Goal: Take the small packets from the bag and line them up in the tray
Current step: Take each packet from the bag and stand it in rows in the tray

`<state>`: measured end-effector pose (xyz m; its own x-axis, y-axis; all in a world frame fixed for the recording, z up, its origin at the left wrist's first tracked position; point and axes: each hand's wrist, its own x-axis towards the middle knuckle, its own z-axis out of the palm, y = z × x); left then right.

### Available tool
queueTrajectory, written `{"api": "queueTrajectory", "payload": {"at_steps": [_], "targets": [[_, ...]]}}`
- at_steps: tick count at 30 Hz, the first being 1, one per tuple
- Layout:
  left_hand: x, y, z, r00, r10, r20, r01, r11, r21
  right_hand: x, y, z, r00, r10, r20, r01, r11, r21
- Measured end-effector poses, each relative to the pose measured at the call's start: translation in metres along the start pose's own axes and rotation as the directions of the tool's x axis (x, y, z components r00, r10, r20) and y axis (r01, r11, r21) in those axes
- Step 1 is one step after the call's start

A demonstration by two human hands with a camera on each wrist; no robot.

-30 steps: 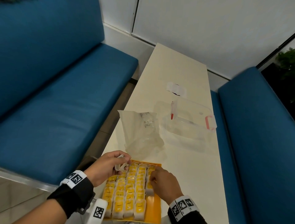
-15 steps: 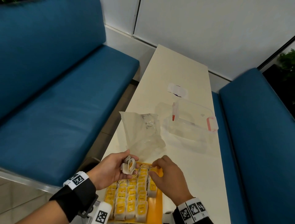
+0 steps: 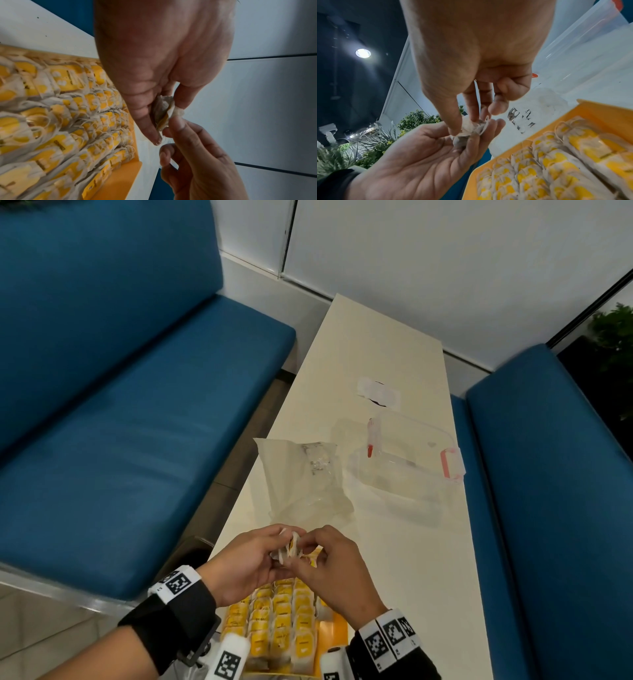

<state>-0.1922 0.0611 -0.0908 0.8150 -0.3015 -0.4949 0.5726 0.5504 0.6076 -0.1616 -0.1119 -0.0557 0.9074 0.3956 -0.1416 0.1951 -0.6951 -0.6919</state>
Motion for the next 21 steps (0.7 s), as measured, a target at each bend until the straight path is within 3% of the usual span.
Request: {"api": "queueTrajectory", "payload": {"at_steps": [15, 18, 21], "targets": [[0.004, 0.006, -0.007, 0.992, -0.103, -0.070, 0.095, 0.989, -0.109, 0.011, 0.005, -0.014, 0.982, 0.181, 0.051, -0.188, 0.935, 0.301], [0.003, 0.009, -0.005, 0.994, -0.092, -0.053, 0.089, 0.994, -0.059, 0.012, 0.002, -0.015, 0.978, 0.199, 0.066, -0.210, 0.926, 0.315], [0.002, 0.010, -0.004, 0.998, -0.031, -0.061, 0.037, 0.993, 0.115, 0.015, -0.003, -0.019, 0.977, 0.203, 0.068, -0.214, 0.931, 0.297]]}}
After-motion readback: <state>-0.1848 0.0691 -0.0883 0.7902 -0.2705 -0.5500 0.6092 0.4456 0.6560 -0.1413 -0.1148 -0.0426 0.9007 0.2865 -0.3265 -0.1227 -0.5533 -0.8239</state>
